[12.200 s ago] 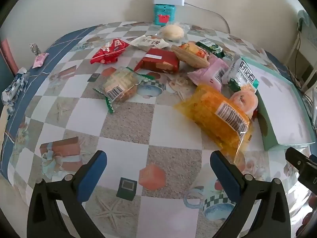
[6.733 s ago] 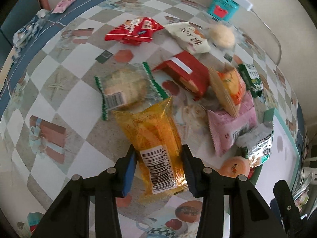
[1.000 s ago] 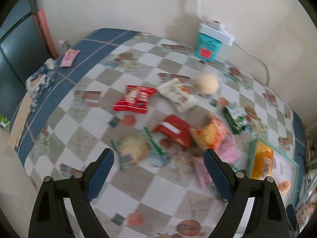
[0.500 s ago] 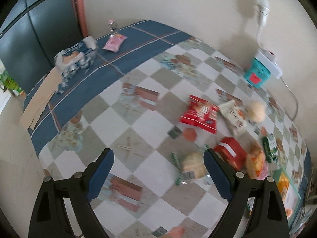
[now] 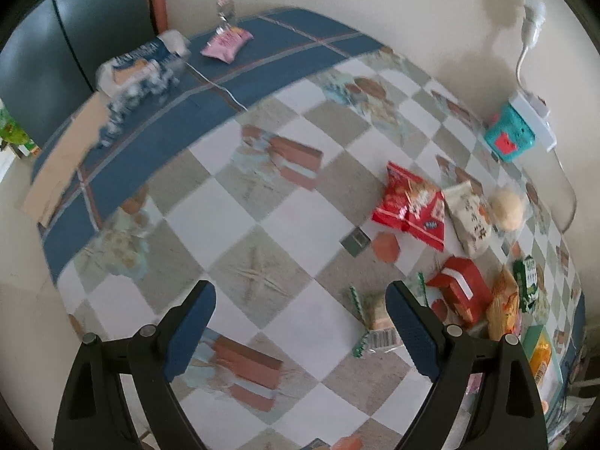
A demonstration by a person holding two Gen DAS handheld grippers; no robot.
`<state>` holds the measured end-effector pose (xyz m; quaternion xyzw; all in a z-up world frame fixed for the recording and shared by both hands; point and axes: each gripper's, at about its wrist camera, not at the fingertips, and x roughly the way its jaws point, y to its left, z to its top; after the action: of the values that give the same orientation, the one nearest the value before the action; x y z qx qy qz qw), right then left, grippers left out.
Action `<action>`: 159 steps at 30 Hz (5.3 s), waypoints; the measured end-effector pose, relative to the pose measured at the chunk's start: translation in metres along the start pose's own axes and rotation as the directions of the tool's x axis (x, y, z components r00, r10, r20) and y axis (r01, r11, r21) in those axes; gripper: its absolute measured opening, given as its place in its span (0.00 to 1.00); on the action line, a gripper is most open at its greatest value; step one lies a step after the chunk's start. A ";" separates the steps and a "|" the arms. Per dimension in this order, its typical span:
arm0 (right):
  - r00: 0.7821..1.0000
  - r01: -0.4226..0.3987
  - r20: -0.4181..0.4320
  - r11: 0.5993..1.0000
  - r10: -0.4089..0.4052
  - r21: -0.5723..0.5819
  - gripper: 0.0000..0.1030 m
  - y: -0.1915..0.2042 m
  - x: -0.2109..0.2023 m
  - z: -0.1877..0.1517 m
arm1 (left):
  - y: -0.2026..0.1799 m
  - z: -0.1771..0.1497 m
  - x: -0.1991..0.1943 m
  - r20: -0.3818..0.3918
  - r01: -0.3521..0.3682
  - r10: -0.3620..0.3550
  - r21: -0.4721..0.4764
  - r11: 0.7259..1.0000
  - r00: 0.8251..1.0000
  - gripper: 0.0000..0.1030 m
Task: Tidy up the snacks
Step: 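Move both tools back over the snack pile, then grasp the round biscuit packet with the left tool while the right grasps the cracker packet, then carry both packets into the tray and open both tools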
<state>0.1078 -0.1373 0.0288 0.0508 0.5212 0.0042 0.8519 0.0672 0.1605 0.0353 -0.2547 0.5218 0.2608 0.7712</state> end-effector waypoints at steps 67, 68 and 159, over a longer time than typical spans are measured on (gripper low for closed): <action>0.937 0.343 0.137 0.767 -0.322 -0.543 0.65 0.054 0.038 -0.025 | -0.071 -0.026 0.040 -0.127 0.042 -0.027 0.116 0.992 0.992 0.58; 0.939 0.337 0.136 0.773 -0.315 -0.538 0.63 0.053 0.037 -0.024 | -0.071 -0.027 0.040 -0.125 0.037 -0.022 0.121 0.992 0.992 0.59; 0.917 0.374 0.008 0.865 -0.399 0.334 0.58 -0.248 -0.072 -0.011 | -0.283 -0.202 -0.092 -0.009 0.186 -0.257 0.713 0.676 0.966 0.51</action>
<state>0.0536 -0.3879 0.0650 0.0855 0.4808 -0.2547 0.8346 0.0913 -0.1939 0.0903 0.0119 0.5106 -0.0436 0.8586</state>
